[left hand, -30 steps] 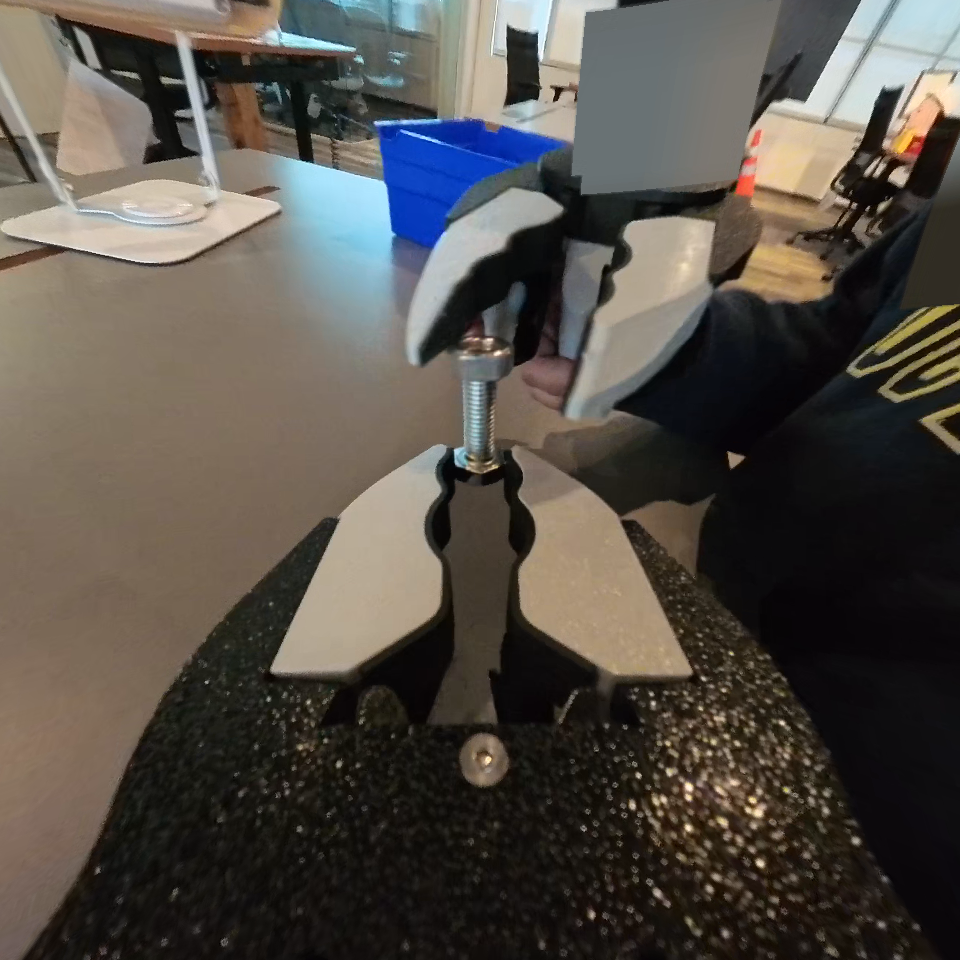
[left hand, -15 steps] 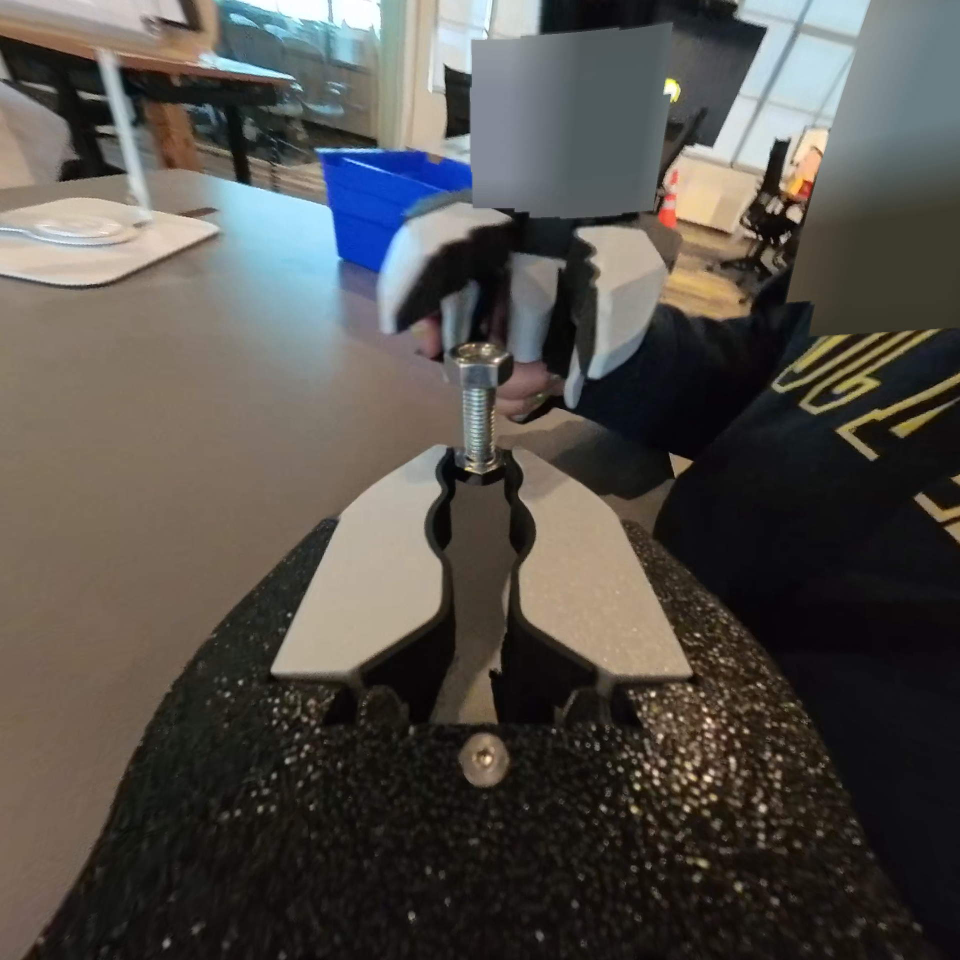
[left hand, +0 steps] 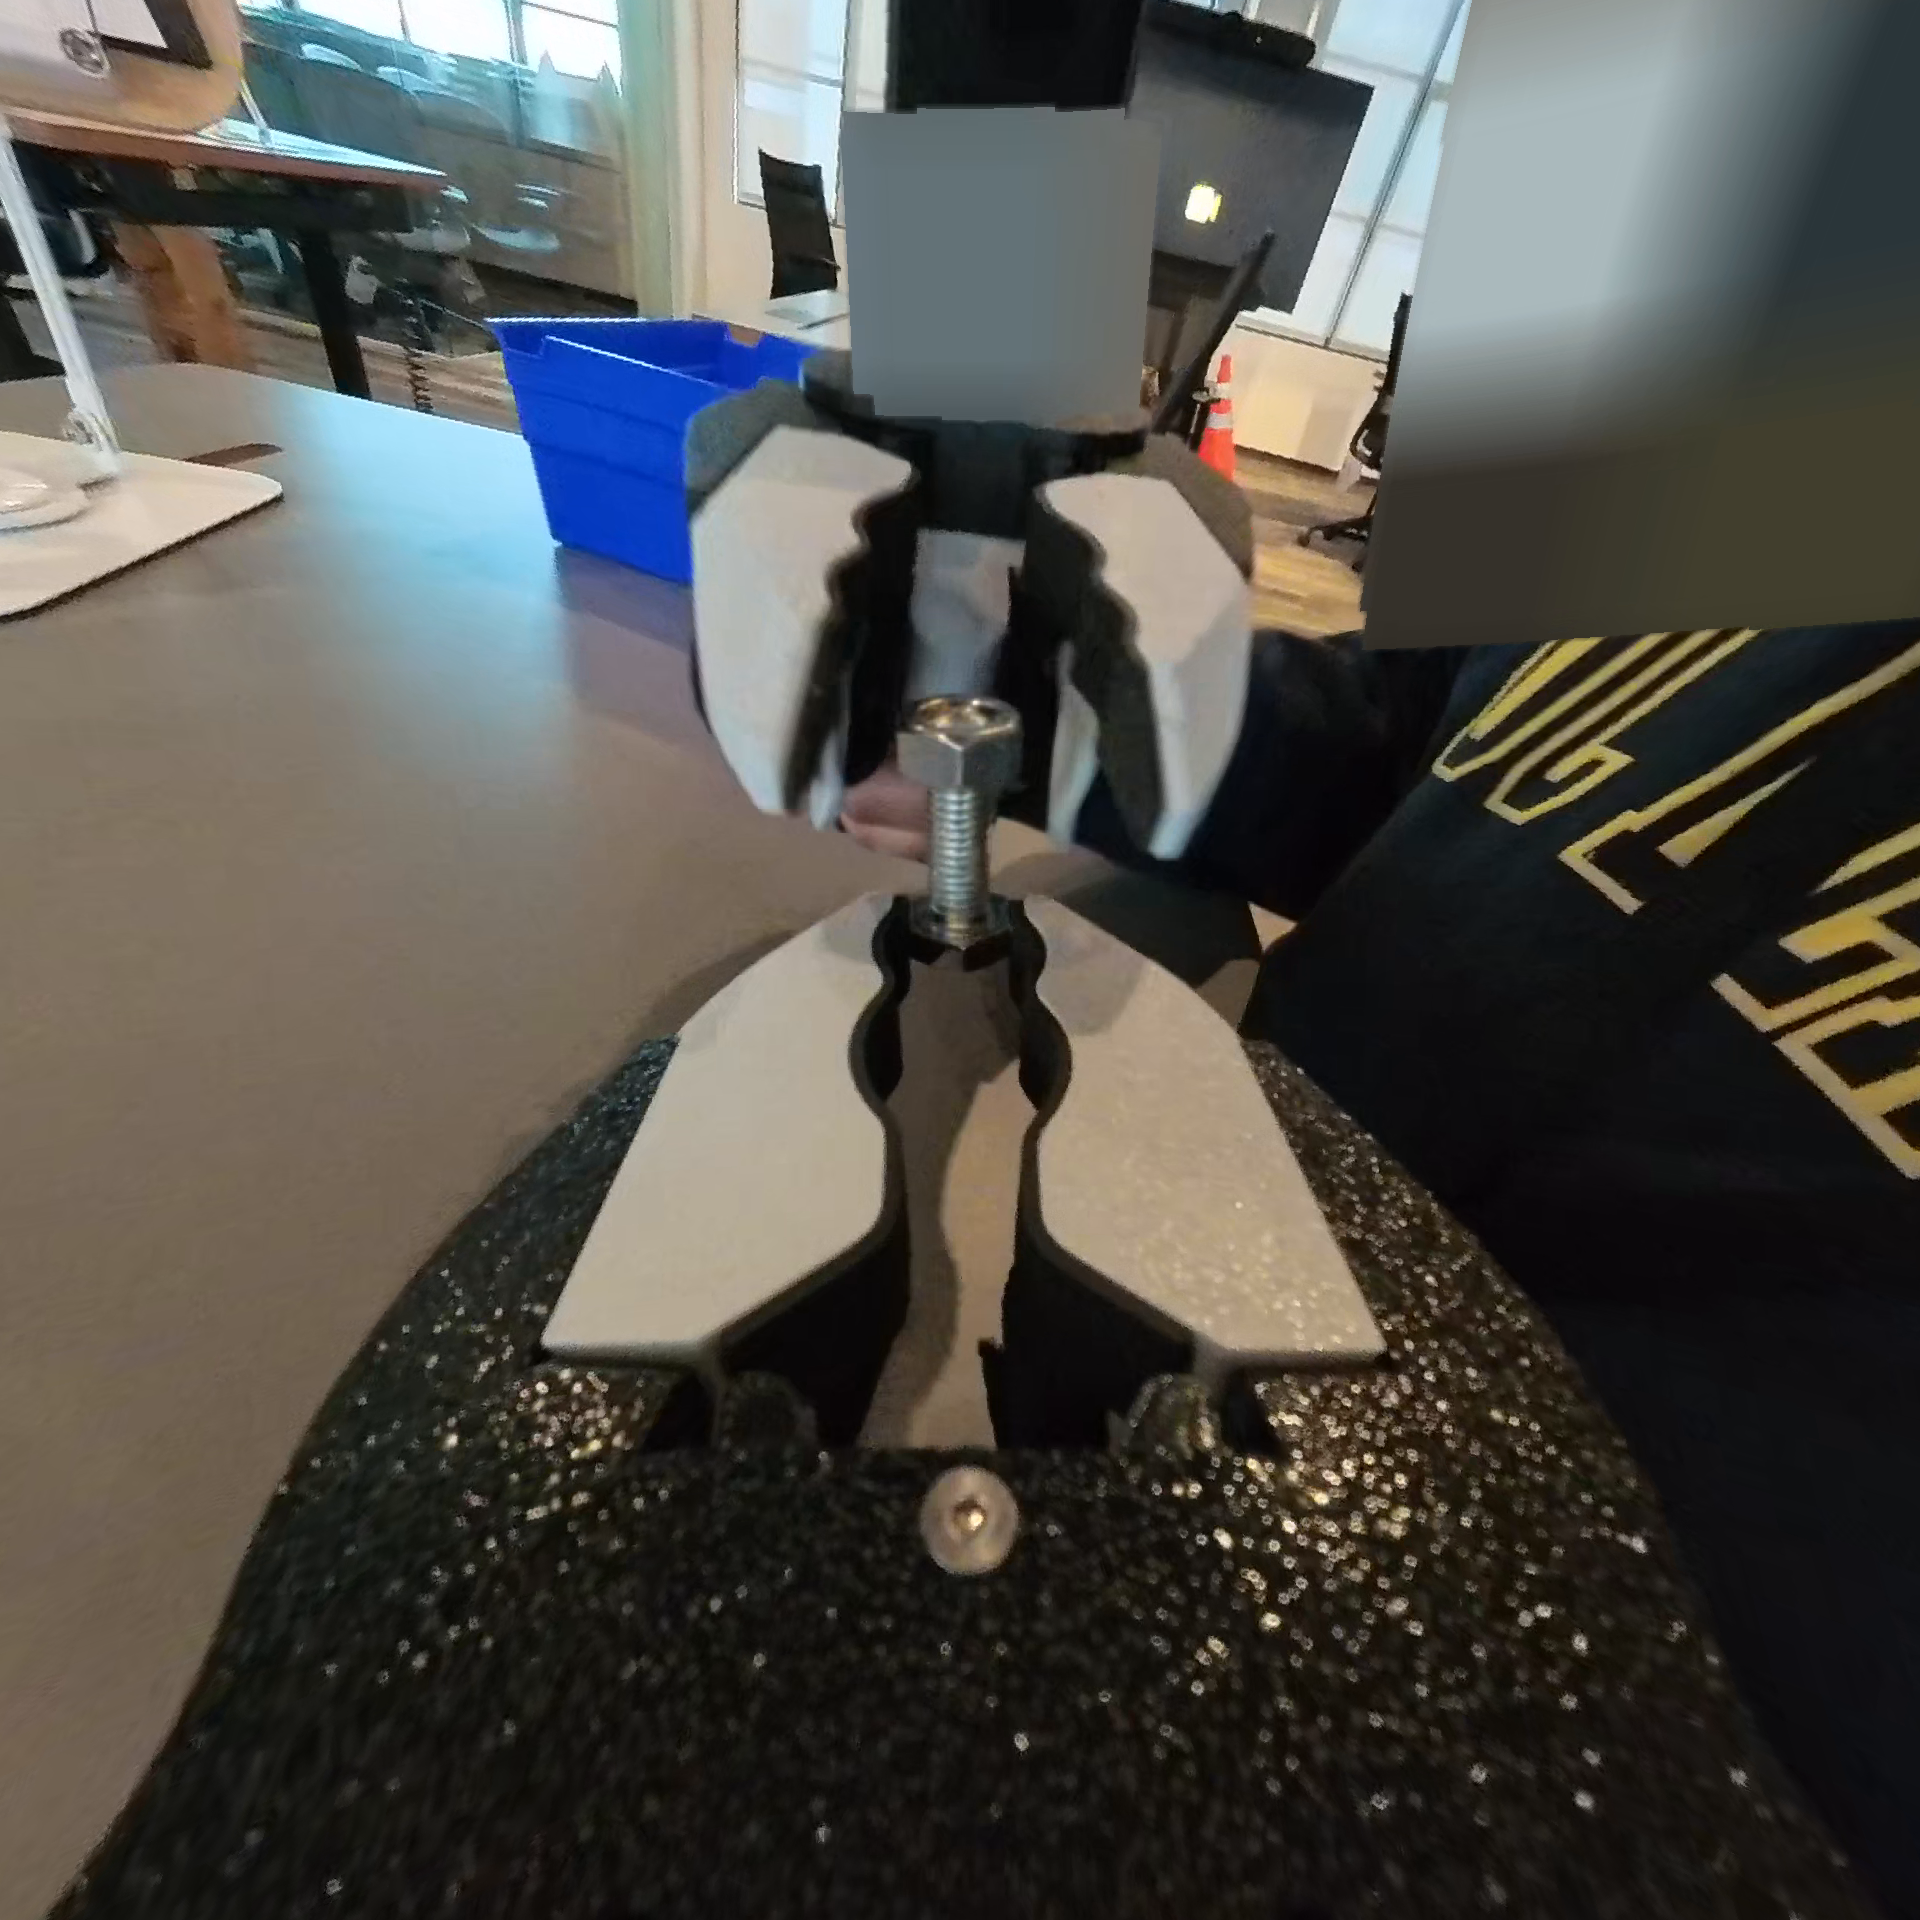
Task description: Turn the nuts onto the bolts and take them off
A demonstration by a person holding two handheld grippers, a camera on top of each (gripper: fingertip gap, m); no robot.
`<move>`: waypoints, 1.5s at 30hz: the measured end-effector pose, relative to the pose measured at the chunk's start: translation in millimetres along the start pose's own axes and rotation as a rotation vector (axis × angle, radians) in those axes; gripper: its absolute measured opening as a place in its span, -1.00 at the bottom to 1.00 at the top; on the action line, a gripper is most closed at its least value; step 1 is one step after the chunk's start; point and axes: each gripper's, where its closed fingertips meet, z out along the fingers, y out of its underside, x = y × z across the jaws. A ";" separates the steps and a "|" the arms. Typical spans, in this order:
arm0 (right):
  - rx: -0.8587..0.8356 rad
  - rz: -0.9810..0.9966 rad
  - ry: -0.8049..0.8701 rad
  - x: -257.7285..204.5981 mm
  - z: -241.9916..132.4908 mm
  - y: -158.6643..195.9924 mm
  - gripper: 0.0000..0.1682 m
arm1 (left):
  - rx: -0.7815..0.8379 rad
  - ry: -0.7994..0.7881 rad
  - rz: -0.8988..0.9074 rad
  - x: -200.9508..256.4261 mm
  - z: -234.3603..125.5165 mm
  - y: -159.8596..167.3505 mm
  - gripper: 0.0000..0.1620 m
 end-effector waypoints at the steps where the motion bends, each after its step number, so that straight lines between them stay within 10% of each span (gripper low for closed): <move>1: -0.018 -0.002 -0.020 -3.8 2.7 3.1 -0.53 | 0.009 -0.006 -0.003 -1.5 -1.8 -1.2 -0.78; 45: -0.058 0.061 0.036 4.4 -16.1 21.2 -0.79 | 0.025 0.012 -0.020 -3.0 -5.9 -1.9 -0.78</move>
